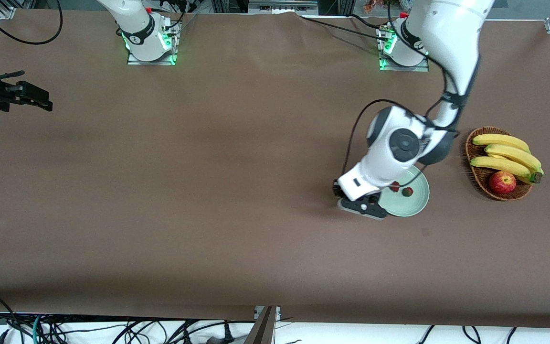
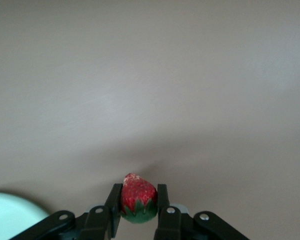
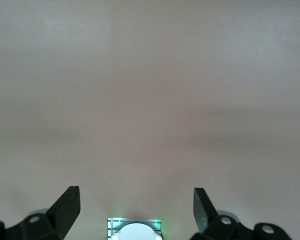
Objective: Collect all strawberries into plate
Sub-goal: 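Lower the strawberry onto the plate and open the left gripper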
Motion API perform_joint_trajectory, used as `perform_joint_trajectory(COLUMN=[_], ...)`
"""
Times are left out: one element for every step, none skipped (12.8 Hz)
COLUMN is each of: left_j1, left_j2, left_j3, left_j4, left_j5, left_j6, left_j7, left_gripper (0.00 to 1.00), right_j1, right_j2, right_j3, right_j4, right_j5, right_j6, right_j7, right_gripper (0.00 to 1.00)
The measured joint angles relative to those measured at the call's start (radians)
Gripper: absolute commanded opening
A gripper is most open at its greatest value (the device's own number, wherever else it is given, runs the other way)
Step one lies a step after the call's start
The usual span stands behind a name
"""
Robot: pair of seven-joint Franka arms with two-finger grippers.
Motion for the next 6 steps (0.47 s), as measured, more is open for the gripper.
perform_joint_trajectory(left_j1=[0.018, 0.027, 0.033, 0.038, 0.041, 0.042], left_j2=[-0.020, -0.027, -0.027, -0.025, -0.020, -0.014], left_j3=[0.028, 0.065, 0.104, 0.137, 0.157, 0.162], left_j4=[-0.002, -0.006, -0.017, -0.041, -0.079, -0.132], left_j5=[0.000, 0.000, 0.000, 0.000, 0.000, 0.000], left_j6=[-0.063, -0.107, -0.134, -0.139, -0.124, -0.058], left_j7=[0.093, 0.191, 0.283, 0.359, 0.408, 0.428], left_gripper=[0.09, 0.09, 0.09, 0.09, 0.09, 0.12], right_j1=[0.000, 0.000, 0.000, 0.000, -0.001, -0.001], right_j2=[0.000, 0.000, 0.000, 0.000, 0.000, 0.000], right_j3=[0.000, 0.000, 0.000, 0.000, 0.000, -0.001], right_j4=[0.000, 0.000, 0.000, 0.000, 0.000, 0.000], right_j5=[0.000, 0.000, 0.000, 0.000, 0.000, 0.000], right_j6=[0.000, 0.000, 0.000, 0.000, 0.000, 0.000], right_j7=[0.000, 0.000, 0.000, 0.001, 0.002, 0.002], right_gripper=[1.00, 1.00, 1.00, 1.00, 1.00, 1.00])
